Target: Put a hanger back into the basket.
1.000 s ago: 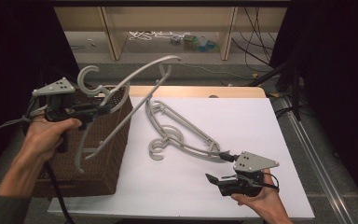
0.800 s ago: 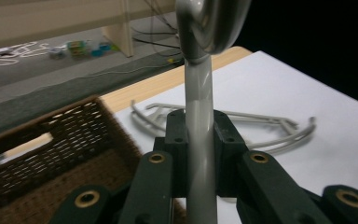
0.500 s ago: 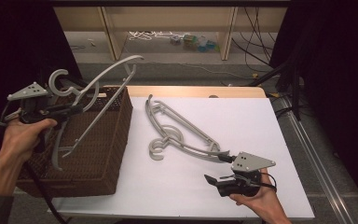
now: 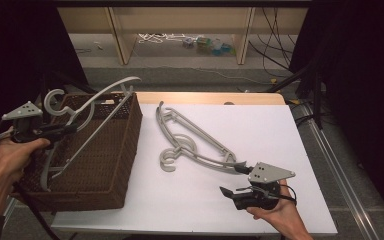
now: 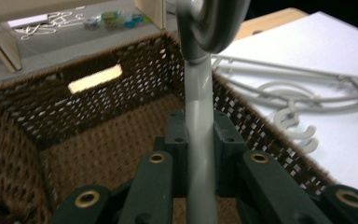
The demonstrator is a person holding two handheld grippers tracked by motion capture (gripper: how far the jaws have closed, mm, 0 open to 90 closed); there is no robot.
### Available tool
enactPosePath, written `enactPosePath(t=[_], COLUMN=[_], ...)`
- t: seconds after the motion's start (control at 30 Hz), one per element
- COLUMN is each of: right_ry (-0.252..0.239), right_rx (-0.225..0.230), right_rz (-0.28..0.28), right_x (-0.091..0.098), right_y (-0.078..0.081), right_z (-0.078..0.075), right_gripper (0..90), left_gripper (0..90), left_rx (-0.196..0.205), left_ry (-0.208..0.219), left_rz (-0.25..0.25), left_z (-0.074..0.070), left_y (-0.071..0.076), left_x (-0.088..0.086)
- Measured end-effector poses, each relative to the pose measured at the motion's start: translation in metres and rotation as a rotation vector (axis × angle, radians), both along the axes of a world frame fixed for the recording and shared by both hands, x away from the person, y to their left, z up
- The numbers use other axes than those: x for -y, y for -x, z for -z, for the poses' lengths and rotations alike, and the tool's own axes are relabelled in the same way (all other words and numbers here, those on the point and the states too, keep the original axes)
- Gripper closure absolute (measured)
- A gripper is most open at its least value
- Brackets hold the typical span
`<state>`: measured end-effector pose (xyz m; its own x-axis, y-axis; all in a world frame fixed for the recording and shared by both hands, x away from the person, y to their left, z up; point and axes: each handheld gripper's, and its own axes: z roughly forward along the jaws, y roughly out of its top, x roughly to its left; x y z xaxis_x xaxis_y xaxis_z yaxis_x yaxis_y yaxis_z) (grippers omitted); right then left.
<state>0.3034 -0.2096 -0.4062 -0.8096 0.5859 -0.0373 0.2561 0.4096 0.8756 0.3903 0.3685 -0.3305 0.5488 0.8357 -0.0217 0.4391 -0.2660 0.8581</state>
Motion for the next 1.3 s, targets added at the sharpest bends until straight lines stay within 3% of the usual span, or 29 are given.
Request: enactPosePath(t=[0.17, 0.23, 0.27, 0.37, 0.4, 0.43, 0.47, 0.53, 0.63, 0.67, 0.73, 0.9, 0.97, 1.0, 1.03, 1.13, 1.2, 1.23, 1.27, 1.3], right_ry=[-0.001, 0.0, -0.002, -0.003, -0.001, -0.002, 0.0, -0.005, 0.0, 0.0, -0.005, -0.002, 0.001, 0.001, 0.001, 0.002, -0.006, -0.006, 0.002, 0.002], right_rx=[0.0, 0.0, 0.0, -0.001, 0.001, 0.0, 0.0, 0.002, -0.001, -0.001, -0.002, -0.002, -0.007, -0.01, -0.01, -0.01, -0.01, -0.006, -0.012, -0.012], right_rz=[-0.004, -0.004, -0.003, -0.002, 0.0, 0.0, -0.003, 0.005, 0.0, 0.0, 0.004, 0.001, 0.002, -0.001, -0.001, 0.002, 0.005, 0.006, 0.003, 0.003], right_x=[0.0, 0.0, 0.0, 0.001, 0.001, 0.001, 0.001, 0.0, 0.001, 0.001, 0.001, 0.002, 0.002, 0.001, 0.001, 0.001, 0.001, 0.001, 0.002, 0.002], right_y=[-0.001, -0.001, -0.001, -0.001, -0.001, -0.001, -0.002, -0.001, -0.002, -0.002, -0.001, -0.002, -0.002, -0.002, -0.002, -0.002, -0.003, -0.003, -0.003, -0.003], right_z=[0.001, 0.001, 0.001, 0.001, 0.001, 0.001, 0.001, 0.002, 0.001, 0.001, 0.001, 0.002, 0.003, 0.002, 0.002, 0.003, 0.004, 0.004, 0.004, 0.004], right_gripper=[22.3, 22.3, 22.3, 22.4, 22.4, 22.4, 22.4, 22.4, 22.6, 22.6, 22.5, 22.5, 22.5, 22.5, 22.5, 22.5, 22.3, 22.3, 22.3, 22.3], left_gripper=[79.3, 79.2, 79.2, 79.3, 79.2, 79.3, 79.3, 79.2, 79.2, 79.2, 79.2, 79.1, 79.1, 79.1, 79.1, 79.1, 79.0, 78.9, 78.8, 78.7], left_rx=[-0.011, -0.02, -0.043, -0.04, -0.045, -0.052, -0.065, -0.063, -0.088, -0.073, -0.092, -0.122, -0.169, -0.151, -0.151, -0.184, -0.184, -0.204, -0.245, -0.245], left_ry=[0.015, -0.001, -0.013, -0.036, -0.016, -0.046, -0.042, -0.076, -0.083, -0.12, -0.092, -0.154, -0.161, -0.192, -0.192, -0.144, -0.141, -0.176, -0.159, -0.159], left_rz=[-0.025, -0.02, -0.041, -0.02, -0.033, -0.029, -0.045, -0.031, -0.043, 0.001, -0.034, -0.001, -0.026, -0.004, -0.004, -0.065, -0.075, -0.066, -0.096, -0.096], left_z=[0.008, 0.013, 0.019, 0.025, 0.027, 0.027, 0.029, 0.033, 0.037, 0.039, 0.043, 0.049, 0.056, 0.059, 0.059, 0.074, 0.076, 0.077, 0.079, 0.079], left_y=[0.003, 0.002, 0.003, 0.0, 0.0, 0.0, 0.001, -0.003, -0.004, -0.008, -0.008, -0.014, -0.017, -0.021, -0.021, -0.025, -0.026, -0.029, -0.028, -0.028], left_x=[-0.011, -0.014, -0.017, -0.023, -0.023, -0.025, -0.024, -0.027, -0.026, -0.03, -0.028, -0.026, -0.024, -0.026, -0.026, -0.023, -0.023, -0.025, -0.023, -0.023])
